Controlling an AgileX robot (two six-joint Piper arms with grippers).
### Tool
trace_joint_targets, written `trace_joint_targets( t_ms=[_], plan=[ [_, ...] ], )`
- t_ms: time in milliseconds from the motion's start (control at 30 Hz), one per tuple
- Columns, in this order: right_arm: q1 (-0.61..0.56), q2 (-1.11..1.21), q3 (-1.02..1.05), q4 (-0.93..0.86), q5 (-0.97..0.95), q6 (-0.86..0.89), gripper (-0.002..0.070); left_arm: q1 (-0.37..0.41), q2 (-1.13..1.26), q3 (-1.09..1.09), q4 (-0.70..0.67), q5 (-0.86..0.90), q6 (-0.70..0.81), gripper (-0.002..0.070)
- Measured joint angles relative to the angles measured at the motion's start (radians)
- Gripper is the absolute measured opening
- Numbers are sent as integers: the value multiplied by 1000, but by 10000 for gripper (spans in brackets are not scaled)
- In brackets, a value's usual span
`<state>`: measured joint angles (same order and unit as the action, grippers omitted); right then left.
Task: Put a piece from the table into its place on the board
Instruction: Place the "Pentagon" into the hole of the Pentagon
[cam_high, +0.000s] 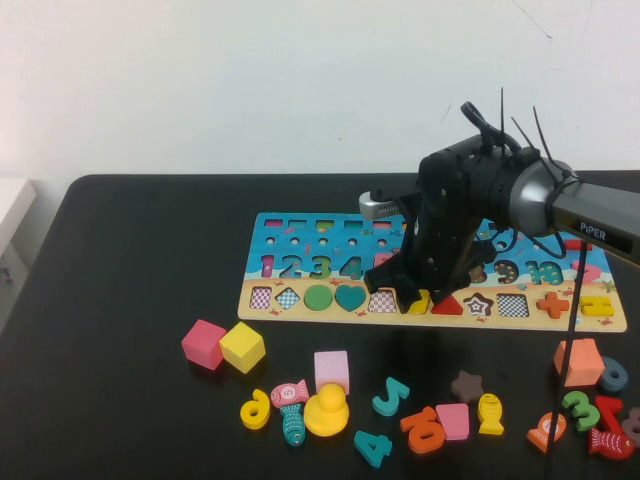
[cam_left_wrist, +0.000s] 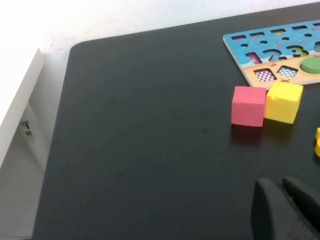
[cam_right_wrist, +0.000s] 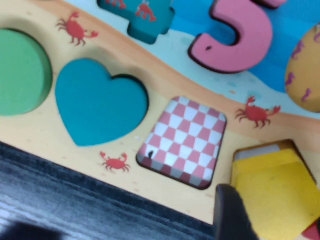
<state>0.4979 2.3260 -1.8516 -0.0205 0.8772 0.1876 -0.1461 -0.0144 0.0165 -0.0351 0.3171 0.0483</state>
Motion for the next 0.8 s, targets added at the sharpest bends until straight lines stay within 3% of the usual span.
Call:
trace_joint_targets(
  t_ms=[800],
  plan=[
    [0, 5, -6, -15, 11, -4, 361, 0, 0, 0, 0, 0, 2, -1]
  ],
)
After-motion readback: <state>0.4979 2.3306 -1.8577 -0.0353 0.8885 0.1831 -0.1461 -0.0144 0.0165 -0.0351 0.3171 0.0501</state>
